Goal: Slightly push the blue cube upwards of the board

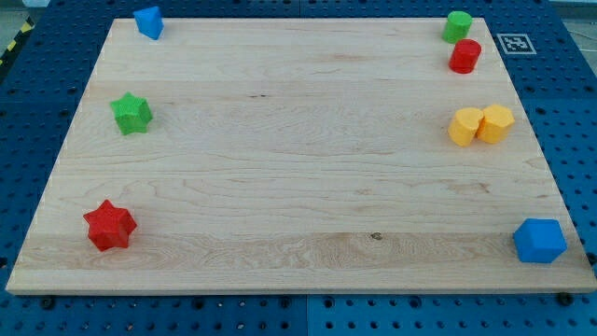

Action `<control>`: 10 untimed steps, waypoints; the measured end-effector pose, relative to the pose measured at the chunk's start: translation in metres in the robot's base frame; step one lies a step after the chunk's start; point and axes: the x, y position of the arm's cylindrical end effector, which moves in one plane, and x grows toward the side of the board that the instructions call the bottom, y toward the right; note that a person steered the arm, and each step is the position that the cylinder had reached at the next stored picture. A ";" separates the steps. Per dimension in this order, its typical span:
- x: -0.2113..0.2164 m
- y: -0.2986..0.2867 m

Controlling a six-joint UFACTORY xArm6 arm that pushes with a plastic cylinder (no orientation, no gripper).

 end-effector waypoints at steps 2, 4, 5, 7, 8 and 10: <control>0.000 -0.010; 0.000 -0.030; 0.000 -0.039; 0.000 -0.063; 0.001 -0.078; -0.006 -0.091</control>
